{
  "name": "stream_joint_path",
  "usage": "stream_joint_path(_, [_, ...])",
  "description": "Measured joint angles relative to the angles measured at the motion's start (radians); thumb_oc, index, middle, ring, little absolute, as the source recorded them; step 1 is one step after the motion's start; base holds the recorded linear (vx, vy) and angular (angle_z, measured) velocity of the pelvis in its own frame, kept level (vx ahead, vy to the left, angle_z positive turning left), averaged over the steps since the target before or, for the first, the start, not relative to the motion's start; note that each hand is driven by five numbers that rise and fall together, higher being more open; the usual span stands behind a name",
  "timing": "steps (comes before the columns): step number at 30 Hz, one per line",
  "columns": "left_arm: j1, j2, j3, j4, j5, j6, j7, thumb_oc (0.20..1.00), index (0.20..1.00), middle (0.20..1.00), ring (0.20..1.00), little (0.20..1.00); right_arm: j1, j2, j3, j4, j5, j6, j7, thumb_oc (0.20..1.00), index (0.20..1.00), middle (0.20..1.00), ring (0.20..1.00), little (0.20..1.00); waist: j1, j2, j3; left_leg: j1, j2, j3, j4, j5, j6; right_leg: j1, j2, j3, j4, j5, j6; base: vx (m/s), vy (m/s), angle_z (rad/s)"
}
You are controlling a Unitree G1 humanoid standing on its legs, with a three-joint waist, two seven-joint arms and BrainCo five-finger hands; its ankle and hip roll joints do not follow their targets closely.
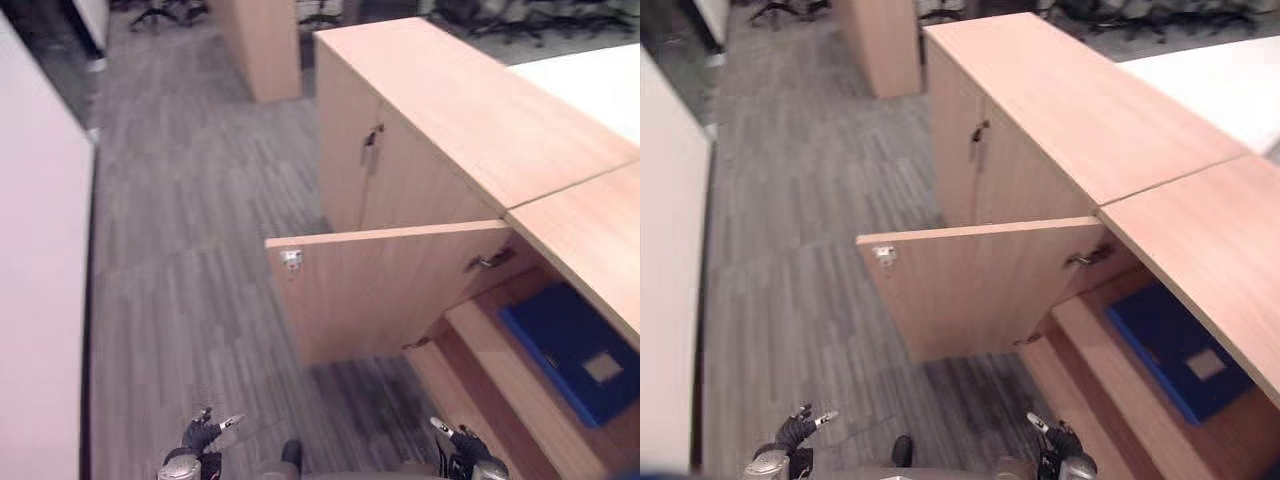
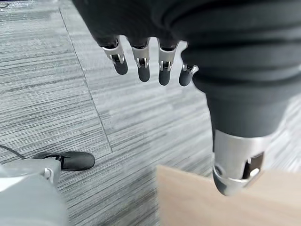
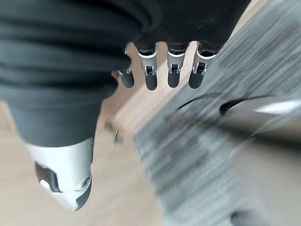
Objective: Put the empty folder in the office cabinet
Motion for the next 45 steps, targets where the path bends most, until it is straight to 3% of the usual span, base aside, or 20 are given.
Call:
stream_joint_path(3, [0.034, -0.009, 0.010, -0.023, -0.007, 0.000, 0.003, 1.000, 1.000, 1.000, 1.000, 1.000, 0.026, -0.013, 0.031, -0.002, -0.008, 0.003, 0.001, 1.000, 1.000, 1.000, 1.000, 1.000, -0.007, -0.005, -0.038, 0.021, 0.025, -0.001, -0.019, 0.007, -0.033, 0.075, 0.040, -0.038, -0.128, 0.022, -0.018, 0.06, -0.040, 0.02])
stream_joint_path(7, [0.030, -0.008, 0.009, -0.122, -0.010, -0.006, 0.007, 1.000, 1.000, 1.000, 1.000, 1.000, 0.090, -0.047, 0.020, -0.002, -0.009, 0.005, -0.001, 1.000, 1.000, 1.000, 1.000, 1.000, -0.041, -0.019, -0.101, 0.019, 0.065, 0.001, -0.028, 0.007, -0.053, 0.069, 0.077, -0.043, -0.128, 0.015, -0.032, 0.04, -0.004, -0.01])
stream_joint_path(14, [-0.050, 0.074, 0.013, -0.283, -0.027, -0.027, 0.020, 1.000, 1.000, 1.000, 1.000, 1.000, 0.125, -0.049, 0.020, -0.004, -0.010, 0.010, 0.002, 1.000, 1.000, 1.000, 1.000, 1.000, -0.082, -0.044, -0.119, 0.036, 0.063, 0.013, -0.029, 0.011, -0.059, 0.075, 0.072, -0.024, -0.128, 0.026, -0.033, 0.01, 0.010, -0.07])
stream_joint_path(17, [-0.080, 0.134, 0.013, -0.296, -0.028, -0.033, 0.023, 1.000, 1.000, 1.000, 1.000, 1.000, 0.131, -0.044, 0.020, -0.005, -0.012, 0.019, 0.014, 1.000, 1.000, 1.000, 1.000, 1.000, -0.106, -0.034, -0.120, 0.046, 0.063, 0.030, -0.029, 0.010, -0.059, 0.076, 0.069, -0.014, -0.128, 0.028, -0.032, 0.00, 0.014, -0.13])
stream_joint_path(25, [-0.119, 0.226, 0.002, -0.344, -0.028, -0.023, -0.021, 1.000, 1.000, 1.000, 1.000, 1.000, 0.156, -0.047, 0.021, -0.004, -0.021, 0.025, 0.043, 1.000, 1.000, 1.000, 1.000, 1.000, -0.114, -0.014, -0.124, 0.057, 0.063, 0.064, -0.029, 0.011, -0.058, 0.062, 0.066, 0.025, -0.128, 0.044, -0.029, -0.01, 0.016, -0.13])
stream_joint_path(33, [-0.256, 0.344, -0.070, -0.345, -0.020, -0.013, -0.082, 1.000, 1.000, 1.000, 1.000, 1.000, 0.174, -0.053, 0.023, -0.003, -0.050, 0.027, 0.076, 1.000, 1.000, 1.000, 1.000, 1.000, -0.134, -0.021, -0.140, 0.067, 0.064, 0.079, -0.029, 0.010, -0.059, 0.062, 0.066, 0.041, -0.128, 0.050, -0.029, 0.00, 0.009, -0.06])
stream_joint_path(40, [-0.334, 0.373, -0.188, -0.421, -0.006, -0.012, -0.125, 1.000, 1.000, 1.000, 1.000, 1.000, 0.185, -0.053, 0.038, -0.002, -0.053, 0.046, 0.079, 1.000, 1.000, 1.000, 1.000, 1.000, -0.148, -0.037, -0.151, 0.054, 0.064, 0.083, -0.029, 0.011, -0.059, 0.046, 0.066, 0.046, -0.128, 0.052, -0.029, 0.00, 0.001, 0.00])
stream_joint_path(45, [-0.337, 0.358, -0.201, -0.440, -0.009, -0.006, -0.133, 1.000, 1.000, 1.000, 1.000, 1.000, 0.177, -0.053, 0.042, -0.001, -0.059, 0.048, 0.080, 1.000, 1.000, 1.000, 1.000, 1.000, -0.157, -0.041, -0.154, 0.047, 0.064, 0.088, -0.029, 0.012, -0.061, 0.036, 0.066, 0.053, -0.128, 0.056, -0.029, 0.00, 0.003, -0.02])
